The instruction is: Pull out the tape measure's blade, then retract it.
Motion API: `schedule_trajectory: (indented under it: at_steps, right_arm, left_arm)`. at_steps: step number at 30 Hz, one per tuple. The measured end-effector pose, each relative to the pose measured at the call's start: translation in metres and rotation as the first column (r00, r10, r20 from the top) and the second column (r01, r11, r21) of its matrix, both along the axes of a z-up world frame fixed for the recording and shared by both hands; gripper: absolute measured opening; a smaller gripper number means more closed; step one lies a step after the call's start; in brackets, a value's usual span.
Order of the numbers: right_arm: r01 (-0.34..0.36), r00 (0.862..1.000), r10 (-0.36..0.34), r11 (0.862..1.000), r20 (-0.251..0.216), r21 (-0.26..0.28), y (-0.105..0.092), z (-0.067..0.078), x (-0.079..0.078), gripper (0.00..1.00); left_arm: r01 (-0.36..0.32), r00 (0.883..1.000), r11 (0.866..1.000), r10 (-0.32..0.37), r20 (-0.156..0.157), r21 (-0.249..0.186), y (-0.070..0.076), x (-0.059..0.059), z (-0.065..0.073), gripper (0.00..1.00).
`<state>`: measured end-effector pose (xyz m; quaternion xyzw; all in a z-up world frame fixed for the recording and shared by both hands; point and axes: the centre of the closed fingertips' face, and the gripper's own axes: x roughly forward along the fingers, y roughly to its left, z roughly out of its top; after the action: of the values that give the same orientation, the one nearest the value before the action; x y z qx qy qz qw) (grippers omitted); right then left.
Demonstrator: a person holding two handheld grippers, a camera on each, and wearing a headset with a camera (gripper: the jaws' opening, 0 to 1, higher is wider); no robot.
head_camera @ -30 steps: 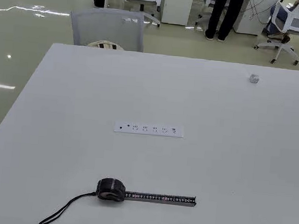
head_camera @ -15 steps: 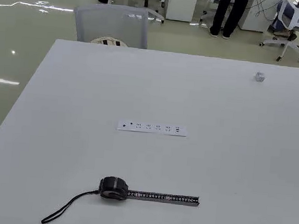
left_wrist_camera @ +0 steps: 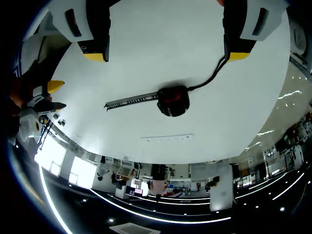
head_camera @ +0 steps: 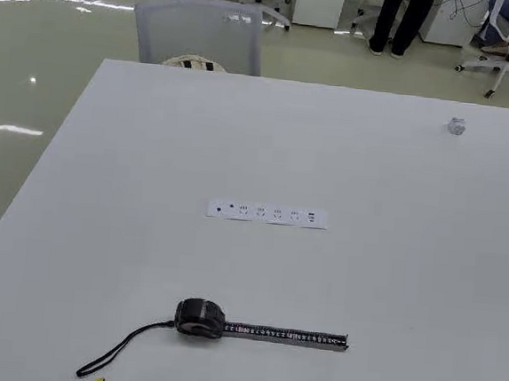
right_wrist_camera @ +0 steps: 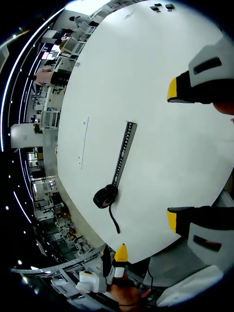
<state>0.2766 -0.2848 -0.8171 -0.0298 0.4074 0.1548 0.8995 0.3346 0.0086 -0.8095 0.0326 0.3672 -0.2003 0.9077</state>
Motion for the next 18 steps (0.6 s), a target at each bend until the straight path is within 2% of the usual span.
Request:
schedule_trajectory:
  at_steps: [5,18]
  right_arm:
    - [-0.009,1.0,0.009,1.0,-0.004,-0.001,-0.001,-0.004,0.006,0.9]
    - [-0.043,0.999,0.043,0.999,-0.019,-0.017,-0.006,-0.014,0.022,0.89]
  left_arm:
    - [0.002,1.0,1.0,-0.002,0.001,0.001,-0.006,0.009,-0.002,0.95]
    - [-0.01,1.0,1.0,0.01,-0.007,0.007,-0.016,0.024,-0.01,0.94]
